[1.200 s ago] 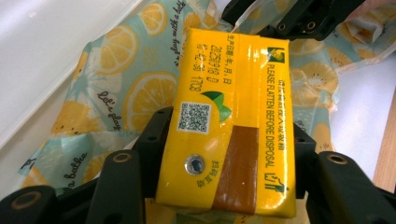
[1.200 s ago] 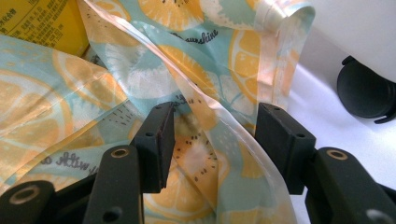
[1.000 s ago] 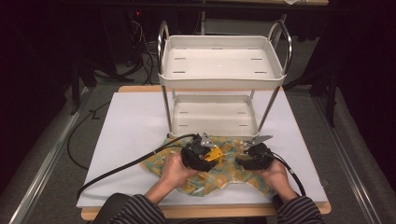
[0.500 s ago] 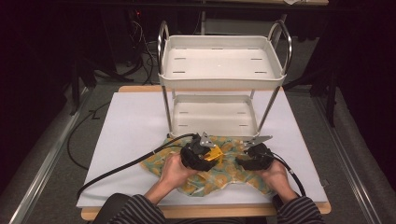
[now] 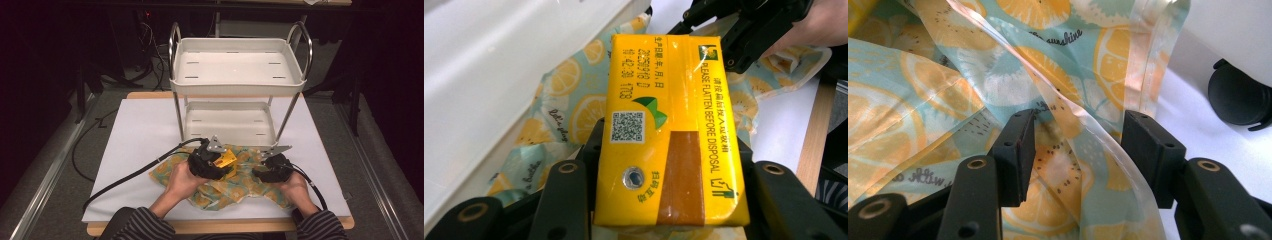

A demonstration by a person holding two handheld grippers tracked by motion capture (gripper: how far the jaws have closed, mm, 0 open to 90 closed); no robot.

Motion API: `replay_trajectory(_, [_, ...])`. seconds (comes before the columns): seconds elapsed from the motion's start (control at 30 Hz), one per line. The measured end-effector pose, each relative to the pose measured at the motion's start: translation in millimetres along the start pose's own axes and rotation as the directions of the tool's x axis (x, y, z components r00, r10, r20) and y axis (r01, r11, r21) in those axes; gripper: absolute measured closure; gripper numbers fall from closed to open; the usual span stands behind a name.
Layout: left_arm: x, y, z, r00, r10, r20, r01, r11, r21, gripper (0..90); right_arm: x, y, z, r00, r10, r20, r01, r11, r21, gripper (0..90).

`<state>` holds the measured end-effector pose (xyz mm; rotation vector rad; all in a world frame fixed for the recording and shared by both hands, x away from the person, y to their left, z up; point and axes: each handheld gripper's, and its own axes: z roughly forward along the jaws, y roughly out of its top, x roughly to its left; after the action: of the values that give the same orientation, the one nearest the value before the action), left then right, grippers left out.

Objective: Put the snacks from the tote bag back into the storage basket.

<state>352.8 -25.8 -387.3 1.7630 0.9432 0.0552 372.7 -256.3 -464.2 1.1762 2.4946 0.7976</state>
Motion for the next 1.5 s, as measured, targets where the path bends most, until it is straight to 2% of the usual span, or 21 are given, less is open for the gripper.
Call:
replay_trajectory(0.07, [1.7, 5.3, -1.6, 0.9998, -0.020, 0.004, 0.021, 0.9998, -0.005, 54.4, -0.2, 0.0, 0.1, 1.0000, -0.001, -0.002, 0.001, 1.0000, 0.000, 48.6])
replay_trajectory(0.2, [2.8, 11.6, -5.5, 0.9995, -0.030, 0.003, 0.030, 0.9992, -0.027, 54.4, -0.3, 0.1, 0.1, 1.0000, 0.002, -0.003, -0.002, 1.0000, 0.001, 48.6])
replay_trajectory(0.23, [2.2, 12.7, -5.8, 0.9989, -0.045, 0.006, 0.046, 0.9984, -0.033, 54.4, -0.2, 0.1, 0.0, 1.0000, 0.003, -0.002, -0.003, 1.0000, 0.001, 48.7])
replay_trajectory(0.47, [1.9, 17.7, -7.6, 0.9994, -0.034, 0.009, 0.034, 0.9992, -0.021, 54.4, 0.3, -0.5, -0.3, 1.0000, 0.003, 0.007, -0.003, 1.0000, -0.001, 48.6])
replay_trajectory(0.5, [-0.1, 19.3, -3.6, 0.9972, -0.072, 0.020, 0.073, 0.9938, -0.083, 54.4, 0.3, -0.5, -0.3, 1.0000, 0.003, 0.007, -0.003, 1.0000, -0.001, 48.7])
replay_trajectory(0.53, [0.4, 20.5, -4.2, 0.9967, -0.079, 0.019, 0.080, 0.9939, -0.076, 54.4, 0.2, -0.7, -0.3, 1.0000, 0.004, 0.006, -0.004, 1.0000, -0.002, 48.7])
replay_trajectory(0.63, [3.4, 23.0, -5.8, 0.9981, -0.060, 0.016, 0.061, 0.9966, -0.056, 54.4, -0.4, -1.3, 0.1, 1.0000, 0.004, -0.001, -0.004, 0.9999, -0.011, 48.6])
replay_trajectory(0.77, [4.6, 27.4, -7.2, 0.9978, -0.056, 0.034, 0.059, 0.9951, -0.080, 54.4, 0.0, -1.3, 0.1, 1.0000, 0.003, 0.002, -0.003, 0.9999, -0.011, 48.6])
replay_trajectory(0.83, [4.4, 29.4, -9.7, 0.9975, -0.052, 0.047, 0.055, 0.9957, -0.074, 54.4, 0.0, -1.4, 0.0, 1.0000, 0.003, 0.002, -0.003, 0.9999, -0.011, 48.6])
replay_trajectory(0.93, [7.4, 33.8, -14.5, 0.9977, -0.041, 0.053, 0.043, 0.9985, -0.035, 54.4, -0.5, -1.3, 0.1, 1.0000, 0.002, -0.001, -0.002, 0.9999, -0.011, 48.6])
replay_trajectory(1.03, [11.4, 37.8, -18.5, 0.9996, -0.018, 0.022, 0.019, 0.9997, -0.017, 54.4, -0.7, -1.6, 0.1, 1.0000, 0.004, -0.003, -0.004, 0.9999, -0.012, 48.6])
replay_trajectory(1.07, [7.6, 39.5, -15.5, 0.9961, -0.088, 0.009, 0.088, 0.9932, -0.075, 54.4, -0.5, -1.7, 0.0, 1.0000, 0.006, 0.000, -0.006, 0.9999, -0.011, 48.5])
replay_trajectory(1.13, [7.3, 44.3, -16.2, 0.9932, -0.114, 0.026, 0.115, 0.9903, -0.078, 54.4, 0.1, -1.8, 0.1, 1.0000, 0.006, 0.002, -0.006, 0.9999, -0.014, 48.5])
replay_trajectory(1.23, [6.2, 47.8, -16.3, 0.9939, -0.109, 0.014, 0.110, 0.9899, -0.090, 54.4, -0.6, -1.7, -0.1, 1.0000, 0.003, -0.001, -0.003, 0.9999, -0.011, 48.6])
replay_trajectory(1.3, [5.5, 51.6, -16.3, 0.9940, -0.109, -0.003, 0.109, 0.9912, -0.076, 54.4, 0.4, -2.1, -0.4, 0.9999, 0.010, 0.007, -0.010, 0.9999, -0.010, 48.5])
replay_trajectory(1.4, [3.3, 58.7, -19.0, 0.9974, -0.060, -0.041, 0.056, 0.9936, -0.098, 54.4, -0.5, -1.8, -0.1, 1.0000, 0.004, 0.000, -0.004, 0.9999, -0.012, 48.5])
replay_trajectory(1.47, [3.7, 63.7, -19.5, 0.9971, -0.063, -0.042, 0.059, 0.9927, -0.105, 54.4, 0.0, -1.8, -0.1, 1.0000, 0.004, 0.001, -0.004, 0.9999, -0.013, 48.5])
replay_trajectory(1.5, [4.3, 64.2, -19.7, 0.9976, -0.050, -0.048, 0.044, 0.9922, -0.116, 54.3, 0.3, -1.5, 0.0, 1.0000, 0.002, 0.004, -0.002, 0.9999, -0.012, 48.5])
